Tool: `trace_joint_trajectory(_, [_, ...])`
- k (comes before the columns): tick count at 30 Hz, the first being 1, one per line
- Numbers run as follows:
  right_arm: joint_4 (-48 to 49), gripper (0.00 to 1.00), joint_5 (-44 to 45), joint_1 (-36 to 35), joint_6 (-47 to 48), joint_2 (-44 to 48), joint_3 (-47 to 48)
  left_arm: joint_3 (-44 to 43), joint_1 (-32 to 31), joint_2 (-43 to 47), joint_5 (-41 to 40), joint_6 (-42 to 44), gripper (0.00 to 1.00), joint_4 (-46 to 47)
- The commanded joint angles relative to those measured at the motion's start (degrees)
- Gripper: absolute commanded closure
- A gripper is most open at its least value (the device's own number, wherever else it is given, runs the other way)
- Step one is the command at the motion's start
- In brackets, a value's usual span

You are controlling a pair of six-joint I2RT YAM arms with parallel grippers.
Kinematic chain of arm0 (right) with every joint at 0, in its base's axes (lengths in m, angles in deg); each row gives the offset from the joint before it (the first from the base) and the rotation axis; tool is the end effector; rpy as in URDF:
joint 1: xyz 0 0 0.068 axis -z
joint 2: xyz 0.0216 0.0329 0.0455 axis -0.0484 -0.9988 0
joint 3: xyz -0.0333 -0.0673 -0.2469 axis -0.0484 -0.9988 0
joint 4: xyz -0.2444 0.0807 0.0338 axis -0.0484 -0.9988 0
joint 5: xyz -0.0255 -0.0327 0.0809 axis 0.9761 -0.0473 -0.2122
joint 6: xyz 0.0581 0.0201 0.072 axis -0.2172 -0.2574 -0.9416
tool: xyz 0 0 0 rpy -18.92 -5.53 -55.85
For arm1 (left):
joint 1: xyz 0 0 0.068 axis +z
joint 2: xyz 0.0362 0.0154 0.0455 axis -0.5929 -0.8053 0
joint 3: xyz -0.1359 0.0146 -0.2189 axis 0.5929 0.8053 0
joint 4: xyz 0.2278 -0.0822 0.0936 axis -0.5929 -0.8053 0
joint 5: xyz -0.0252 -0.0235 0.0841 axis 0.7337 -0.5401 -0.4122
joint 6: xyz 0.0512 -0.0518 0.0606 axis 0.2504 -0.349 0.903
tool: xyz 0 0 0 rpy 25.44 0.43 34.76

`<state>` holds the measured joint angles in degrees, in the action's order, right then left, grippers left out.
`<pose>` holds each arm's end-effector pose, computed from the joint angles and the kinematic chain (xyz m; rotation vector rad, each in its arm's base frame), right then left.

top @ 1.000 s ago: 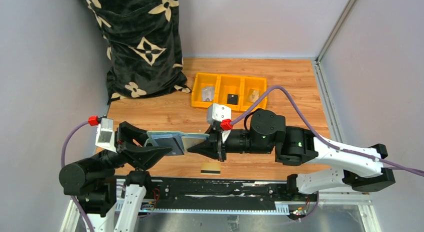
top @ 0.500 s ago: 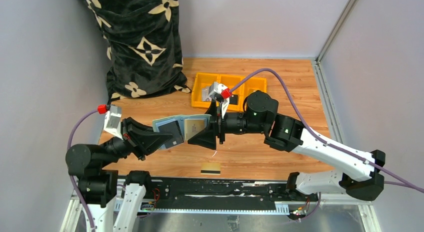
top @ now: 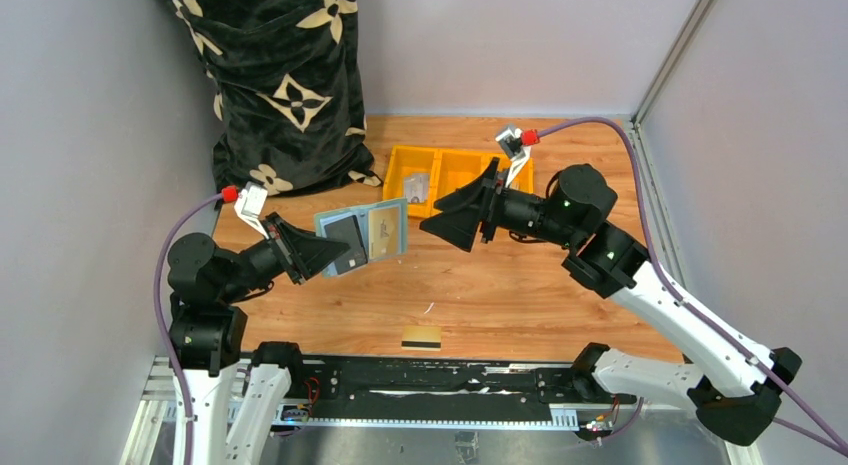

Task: Take the credit cards out of the card holder
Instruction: Remove the credit card from the card holder.

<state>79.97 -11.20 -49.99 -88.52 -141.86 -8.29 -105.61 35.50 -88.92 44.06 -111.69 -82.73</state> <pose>0.1567 0.2258 0.4402 -0.6212 1.5104 1.4441 0.1205 -0.0690 0.3828 0.1981 1.7092 -1.2312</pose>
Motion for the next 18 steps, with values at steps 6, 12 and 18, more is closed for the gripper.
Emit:
trace_joint_trajectory(6, [17.9, 0.28, -16.5, -1.9, -13.9, -8.4, -2.7, 3.0, 0.2, -0.1, 1.1, -4.7, 1.0, 3.9])
trace_joint_trajectory(12, [19.8, 0.29, -19.0, -4.6, -15.1, -14.0, -1.5, 3.1, 0.2, 0.0, 3.9, -5.9, 1.0, 4.9])
trace_joint_trajectory(18, [20.6, 0.32, -19.1, -5.8, -15.1, -16.2, -1.5, 3.7, 0.2, 0.2, 5.1, -7.7, 1.0, 6.8])
